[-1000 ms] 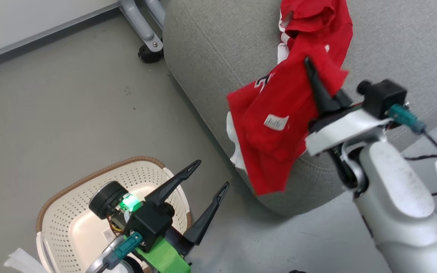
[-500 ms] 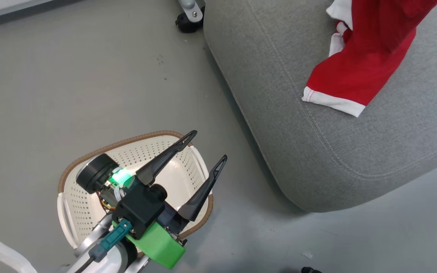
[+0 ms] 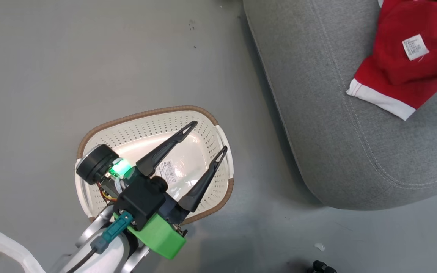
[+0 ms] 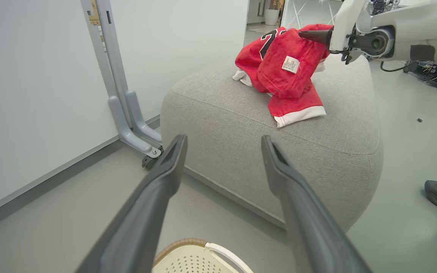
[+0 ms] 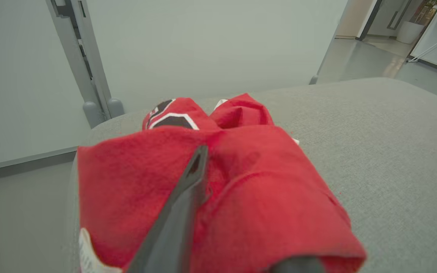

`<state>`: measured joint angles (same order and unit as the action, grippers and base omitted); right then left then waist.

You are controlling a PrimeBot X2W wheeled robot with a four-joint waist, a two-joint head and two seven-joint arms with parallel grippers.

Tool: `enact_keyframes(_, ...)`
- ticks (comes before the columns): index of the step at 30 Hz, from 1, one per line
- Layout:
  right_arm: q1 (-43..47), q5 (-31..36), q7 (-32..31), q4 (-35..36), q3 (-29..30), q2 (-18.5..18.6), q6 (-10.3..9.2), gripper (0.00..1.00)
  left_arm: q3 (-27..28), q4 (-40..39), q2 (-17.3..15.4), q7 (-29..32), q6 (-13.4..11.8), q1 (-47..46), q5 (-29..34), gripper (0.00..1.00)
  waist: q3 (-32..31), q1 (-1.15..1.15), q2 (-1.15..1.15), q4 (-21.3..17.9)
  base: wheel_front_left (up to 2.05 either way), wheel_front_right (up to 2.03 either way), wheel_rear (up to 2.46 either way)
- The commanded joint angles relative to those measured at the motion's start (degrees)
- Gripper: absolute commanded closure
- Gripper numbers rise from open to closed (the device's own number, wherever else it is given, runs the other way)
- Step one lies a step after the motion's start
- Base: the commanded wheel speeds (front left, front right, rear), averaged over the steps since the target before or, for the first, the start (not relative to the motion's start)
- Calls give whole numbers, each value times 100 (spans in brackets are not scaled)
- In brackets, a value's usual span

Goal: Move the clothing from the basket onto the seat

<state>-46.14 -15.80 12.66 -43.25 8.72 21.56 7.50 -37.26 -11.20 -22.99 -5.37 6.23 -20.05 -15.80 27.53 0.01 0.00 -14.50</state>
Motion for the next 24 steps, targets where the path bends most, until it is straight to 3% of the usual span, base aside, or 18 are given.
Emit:
enact_keyframes(1,177,18,101,-66,82,-47,-1,0,5,23,13,-51,-26,-110,37,0,8,-1,0,43,0,0,0)
enact_keyframes(8,1117,15,259,136,333,-484,-2,0,50,226,109,-178,-184,4,-12,0,-270,-1,0,57,0,0,0)
enact_keyframes(18,2638,220,254,1838,579,-1429,-1,0,319,657,272,-461,-571,267,-269,0,-727,-1,0,160,0,0,0)
enact_keyframes(24,3342,520,254,2865,211,-1728,-1,0,633,1057,415,-733,-912,442,-437,0,-1031,-1,0,481,0,0,0)
